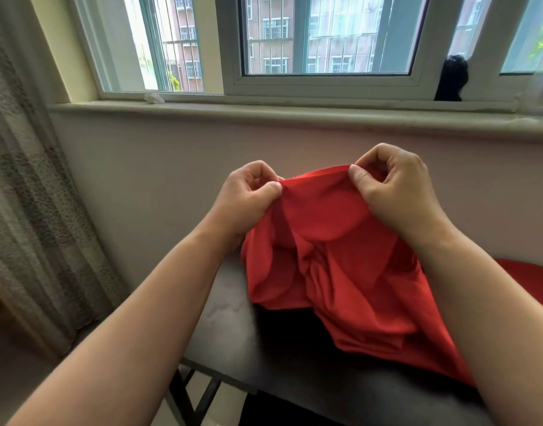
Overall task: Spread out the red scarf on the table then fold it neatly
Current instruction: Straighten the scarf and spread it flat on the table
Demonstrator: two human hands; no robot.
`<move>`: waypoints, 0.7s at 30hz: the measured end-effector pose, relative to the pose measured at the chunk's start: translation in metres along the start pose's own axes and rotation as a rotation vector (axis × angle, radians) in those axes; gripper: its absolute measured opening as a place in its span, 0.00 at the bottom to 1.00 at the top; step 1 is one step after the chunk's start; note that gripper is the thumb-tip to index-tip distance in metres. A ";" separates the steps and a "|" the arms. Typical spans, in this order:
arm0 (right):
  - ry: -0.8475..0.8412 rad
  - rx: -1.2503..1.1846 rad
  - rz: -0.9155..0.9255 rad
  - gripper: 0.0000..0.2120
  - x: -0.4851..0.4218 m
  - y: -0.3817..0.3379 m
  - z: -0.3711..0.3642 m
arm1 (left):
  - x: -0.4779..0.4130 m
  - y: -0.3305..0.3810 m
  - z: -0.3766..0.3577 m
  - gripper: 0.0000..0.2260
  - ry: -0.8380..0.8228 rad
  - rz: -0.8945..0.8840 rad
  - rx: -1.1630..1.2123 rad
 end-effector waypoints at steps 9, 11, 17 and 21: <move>0.061 0.001 0.129 0.03 -0.001 -0.016 0.006 | -0.023 0.033 0.003 0.03 0.154 -0.215 -0.581; 0.011 0.062 0.139 0.03 -0.003 -0.015 0.006 | -0.023 0.027 -0.003 0.07 0.064 -0.103 -0.553; -0.196 0.166 0.073 0.21 0.002 -0.008 0.001 | -0.016 0.016 -0.022 0.09 -0.070 -0.002 -0.435; -0.450 0.263 0.078 0.31 0.002 -0.018 -0.015 | -0.010 0.024 -0.031 0.09 -0.163 -0.148 -0.430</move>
Point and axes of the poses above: each hand's wrist, its own x-axis away from the middle knuckle, its own z-axis out of the back of the hand, y = z × x, the point moved 4 cm from there along -x, towards the middle knuckle, and after that the axes turned 7 degrees about y, right-handed, at the moved point
